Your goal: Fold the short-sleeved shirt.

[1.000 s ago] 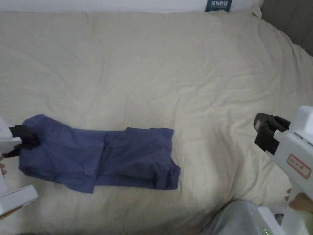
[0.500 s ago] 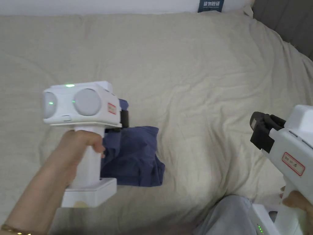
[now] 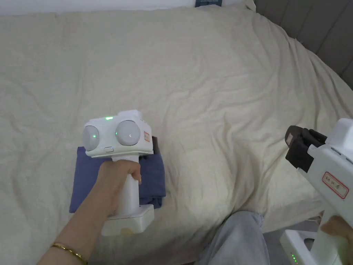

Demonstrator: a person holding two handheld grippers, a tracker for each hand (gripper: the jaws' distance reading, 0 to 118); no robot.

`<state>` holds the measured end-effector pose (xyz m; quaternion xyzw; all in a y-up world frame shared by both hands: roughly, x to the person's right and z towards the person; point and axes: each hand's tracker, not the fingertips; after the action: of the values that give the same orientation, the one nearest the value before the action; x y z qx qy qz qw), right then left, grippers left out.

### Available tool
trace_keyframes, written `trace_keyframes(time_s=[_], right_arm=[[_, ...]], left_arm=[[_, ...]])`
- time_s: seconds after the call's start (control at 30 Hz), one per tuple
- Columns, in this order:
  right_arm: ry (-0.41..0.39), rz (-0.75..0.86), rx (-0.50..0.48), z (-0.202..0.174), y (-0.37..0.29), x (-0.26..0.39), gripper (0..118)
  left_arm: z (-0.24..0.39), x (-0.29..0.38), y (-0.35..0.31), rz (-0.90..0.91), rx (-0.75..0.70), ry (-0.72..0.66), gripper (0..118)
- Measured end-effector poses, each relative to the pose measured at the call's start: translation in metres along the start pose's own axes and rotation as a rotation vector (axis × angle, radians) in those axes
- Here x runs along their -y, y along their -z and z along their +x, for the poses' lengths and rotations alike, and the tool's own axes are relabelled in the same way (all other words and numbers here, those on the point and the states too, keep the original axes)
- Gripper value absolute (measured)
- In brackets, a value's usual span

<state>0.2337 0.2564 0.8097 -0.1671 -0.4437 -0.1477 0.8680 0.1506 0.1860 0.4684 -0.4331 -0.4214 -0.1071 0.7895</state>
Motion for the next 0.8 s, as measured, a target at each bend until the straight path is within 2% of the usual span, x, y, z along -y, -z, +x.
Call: trace_keyframes(time_s=[0.03,0.1,0.33,0.5,0.57,0.63,0.8], right_arm=[[0.004,0.001,-0.005,-0.001,0.0,0.001,1],[0.006,0.0,-0.014,-0.004,0.002,0.003,1],[-0.018,-0.026,-0.054,-0.02,0.01,0.006,1],[-0.039,-0.031,-0.066,-0.028,0.01,0.004,1],[-0.049,-0.03,-0.073,-0.031,0.011,0.002,1],[-0.059,-0.027,-0.084,-0.036,0.012,-0.001,1],[-0.078,0.005,-0.143,-0.062,0.016,-0.012,1]], left_arm=[[-0.002,0.002,-0.007,0.07,-0.049,0.018,3],[-0.005,0.01,-0.008,0.099,-0.042,0.074,1],[0.008,0.061,0.042,-0.078,-0.023,0.139,1],[0.009,0.072,0.052,-0.07,-0.043,0.147,1],[0.003,0.058,0.037,-0.068,0.018,0.065,1],[-0.003,0.046,0.006,0.079,0.073,0.038,1],[-0.023,0.02,-0.071,0.469,-0.073,0.148,1]])
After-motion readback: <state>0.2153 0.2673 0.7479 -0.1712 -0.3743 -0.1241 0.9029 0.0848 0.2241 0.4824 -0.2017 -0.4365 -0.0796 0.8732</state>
